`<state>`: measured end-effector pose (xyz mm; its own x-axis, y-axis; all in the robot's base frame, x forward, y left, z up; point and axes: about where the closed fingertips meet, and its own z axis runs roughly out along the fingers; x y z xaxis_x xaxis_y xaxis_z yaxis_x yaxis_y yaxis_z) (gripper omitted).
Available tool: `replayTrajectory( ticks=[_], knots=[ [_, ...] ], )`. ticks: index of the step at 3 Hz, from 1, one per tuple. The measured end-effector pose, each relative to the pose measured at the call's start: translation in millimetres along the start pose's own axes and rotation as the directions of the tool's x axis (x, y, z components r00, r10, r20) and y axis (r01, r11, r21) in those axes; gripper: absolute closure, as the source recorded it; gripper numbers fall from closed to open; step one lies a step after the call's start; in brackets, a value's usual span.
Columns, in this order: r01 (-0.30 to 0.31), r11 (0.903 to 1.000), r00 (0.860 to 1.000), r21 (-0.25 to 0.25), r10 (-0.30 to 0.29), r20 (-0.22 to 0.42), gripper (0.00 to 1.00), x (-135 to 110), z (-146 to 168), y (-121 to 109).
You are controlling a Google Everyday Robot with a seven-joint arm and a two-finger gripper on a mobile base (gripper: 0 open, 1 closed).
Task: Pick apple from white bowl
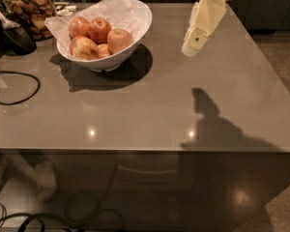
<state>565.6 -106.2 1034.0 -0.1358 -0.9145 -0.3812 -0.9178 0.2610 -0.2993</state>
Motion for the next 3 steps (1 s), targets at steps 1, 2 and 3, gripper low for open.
replayTrajectory(
  ticks=[1, 2, 3],
  knots=[
    [-0.003, 1.0000, 1.000, -0.008, 0.003, 0.011, 0.00, 0, 4, 1],
    [0.008, 0.9996, 1.000, -0.028, -0.008, 0.005, 0.00, -16, 19, -8],
    [0.040, 0.9988, 0.999, -0.030, -0.039, 0.030, 0.00, -40, 25, -11]
  ],
)
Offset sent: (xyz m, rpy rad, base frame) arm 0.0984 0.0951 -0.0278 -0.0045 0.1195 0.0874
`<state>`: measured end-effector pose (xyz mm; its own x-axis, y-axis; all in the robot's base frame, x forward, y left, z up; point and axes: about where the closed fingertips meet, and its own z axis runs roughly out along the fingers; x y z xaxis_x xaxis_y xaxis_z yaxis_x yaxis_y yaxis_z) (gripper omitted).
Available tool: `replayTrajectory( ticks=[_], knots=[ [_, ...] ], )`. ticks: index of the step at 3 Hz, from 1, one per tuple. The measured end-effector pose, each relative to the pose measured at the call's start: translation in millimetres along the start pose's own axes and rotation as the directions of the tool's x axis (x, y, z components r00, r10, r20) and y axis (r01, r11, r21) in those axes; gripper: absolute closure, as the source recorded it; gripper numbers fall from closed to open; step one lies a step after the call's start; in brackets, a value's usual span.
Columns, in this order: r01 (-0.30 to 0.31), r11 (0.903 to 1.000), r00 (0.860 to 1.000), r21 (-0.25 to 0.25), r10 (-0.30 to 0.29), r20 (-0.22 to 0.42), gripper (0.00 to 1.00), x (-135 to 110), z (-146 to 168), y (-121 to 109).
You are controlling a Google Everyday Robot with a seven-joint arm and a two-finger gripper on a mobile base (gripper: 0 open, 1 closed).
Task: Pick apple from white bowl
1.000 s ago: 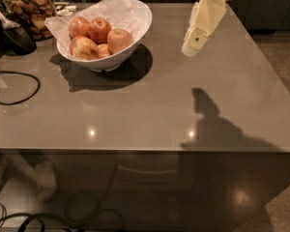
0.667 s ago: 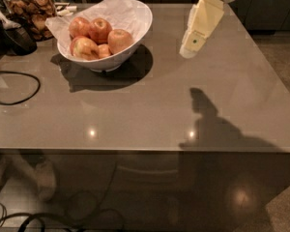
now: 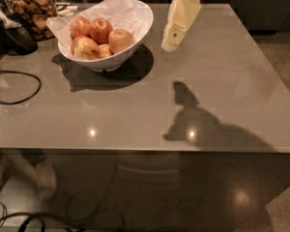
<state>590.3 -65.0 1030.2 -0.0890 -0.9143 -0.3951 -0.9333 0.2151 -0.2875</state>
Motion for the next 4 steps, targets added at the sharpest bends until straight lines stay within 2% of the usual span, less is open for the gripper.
replayTrajectory(
  ticks=[1, 2, 3, 4],
  knots=[
    [0.013, 0.9999, 1.000, -0.005, -0.013, 0.020, 0.00, -4, 2, -1],
    [0.021, 0.9977, 0.998, -0.065, -0.018, 0.055, 0.00, -31, 22, -10],
    [0.048, 0.9949, 0.996, -0.088, -0.042, 0.073, 0.00, -64, 36, -25],
    [0.052, 0.9966, 0.994, -0.064, -0.046, 0.098, 0.00, -74, 34, -33]
  ],
)
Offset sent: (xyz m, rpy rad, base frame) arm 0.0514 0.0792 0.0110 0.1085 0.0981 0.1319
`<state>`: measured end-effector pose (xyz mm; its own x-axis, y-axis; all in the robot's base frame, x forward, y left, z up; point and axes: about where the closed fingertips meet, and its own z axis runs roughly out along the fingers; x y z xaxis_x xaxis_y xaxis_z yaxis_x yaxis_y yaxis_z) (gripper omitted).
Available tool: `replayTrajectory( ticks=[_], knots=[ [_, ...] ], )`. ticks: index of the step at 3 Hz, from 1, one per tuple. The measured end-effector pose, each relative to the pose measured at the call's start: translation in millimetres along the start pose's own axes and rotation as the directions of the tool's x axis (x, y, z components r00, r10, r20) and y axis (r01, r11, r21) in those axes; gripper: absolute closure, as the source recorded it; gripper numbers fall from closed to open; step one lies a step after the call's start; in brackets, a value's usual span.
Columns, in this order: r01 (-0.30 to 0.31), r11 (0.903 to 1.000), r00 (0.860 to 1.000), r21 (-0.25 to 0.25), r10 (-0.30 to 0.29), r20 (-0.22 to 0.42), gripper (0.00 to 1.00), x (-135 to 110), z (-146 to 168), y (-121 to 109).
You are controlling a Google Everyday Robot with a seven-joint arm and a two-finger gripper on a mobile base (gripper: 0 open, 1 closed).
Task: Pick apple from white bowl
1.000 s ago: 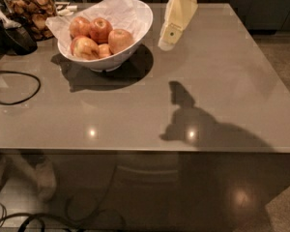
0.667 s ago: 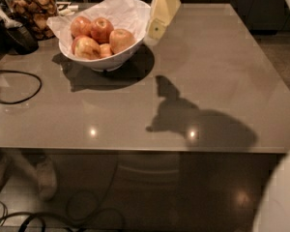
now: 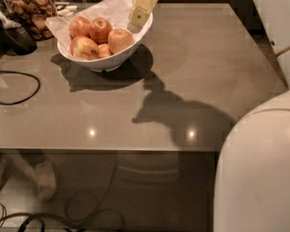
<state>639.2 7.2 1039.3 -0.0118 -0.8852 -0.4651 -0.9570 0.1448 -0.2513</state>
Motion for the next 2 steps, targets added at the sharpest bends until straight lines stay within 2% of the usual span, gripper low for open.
replayTrajectory(
  ticks=[1, 2],
  knots=[
    [-0.033, 0.9994, 0.999, -0.013, 0.033, 0.022, 0.00, 1, 14, -7],
    [-0.059, 0.9978, 0.998, -0.030, 0.060, 0.023, 0.07, -2, 35, -20]
  ],
)
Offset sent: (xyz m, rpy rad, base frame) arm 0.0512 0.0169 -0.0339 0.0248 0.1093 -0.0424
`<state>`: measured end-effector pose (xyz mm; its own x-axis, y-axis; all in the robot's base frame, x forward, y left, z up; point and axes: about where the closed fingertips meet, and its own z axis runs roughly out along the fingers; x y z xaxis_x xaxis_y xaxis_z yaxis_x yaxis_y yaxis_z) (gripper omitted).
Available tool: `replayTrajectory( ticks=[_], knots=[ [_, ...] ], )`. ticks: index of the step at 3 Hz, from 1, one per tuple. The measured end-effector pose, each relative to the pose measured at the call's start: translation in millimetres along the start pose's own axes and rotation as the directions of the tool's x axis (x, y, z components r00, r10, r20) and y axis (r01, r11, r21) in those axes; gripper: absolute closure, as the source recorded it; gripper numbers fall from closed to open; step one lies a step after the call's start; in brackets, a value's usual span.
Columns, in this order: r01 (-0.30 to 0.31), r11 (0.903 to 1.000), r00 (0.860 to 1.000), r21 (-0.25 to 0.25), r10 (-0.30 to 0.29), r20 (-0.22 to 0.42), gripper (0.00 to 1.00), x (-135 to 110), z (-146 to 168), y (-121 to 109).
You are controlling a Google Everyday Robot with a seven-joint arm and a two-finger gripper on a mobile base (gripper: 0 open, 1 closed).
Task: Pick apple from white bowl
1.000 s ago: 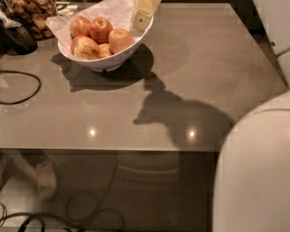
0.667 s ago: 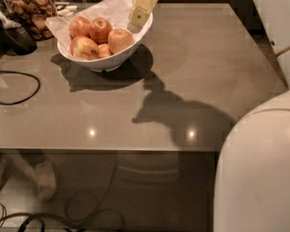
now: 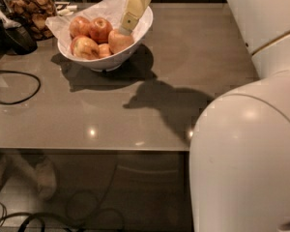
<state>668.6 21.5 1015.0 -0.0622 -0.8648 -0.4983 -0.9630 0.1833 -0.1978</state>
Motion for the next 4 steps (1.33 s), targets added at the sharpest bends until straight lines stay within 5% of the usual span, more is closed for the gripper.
replayTrajectory(
  ticks=[1, 4],
  knots=[
    [-0.017, 0.9998, 1.000, -0.007, 0.017, 0.005, 0.21, -2, 13, -11],
    [-0.049, 0.9985, 0.999, -0.026, 0.049, -0.002, 0.17, -7, 41, -28]
  ],
)
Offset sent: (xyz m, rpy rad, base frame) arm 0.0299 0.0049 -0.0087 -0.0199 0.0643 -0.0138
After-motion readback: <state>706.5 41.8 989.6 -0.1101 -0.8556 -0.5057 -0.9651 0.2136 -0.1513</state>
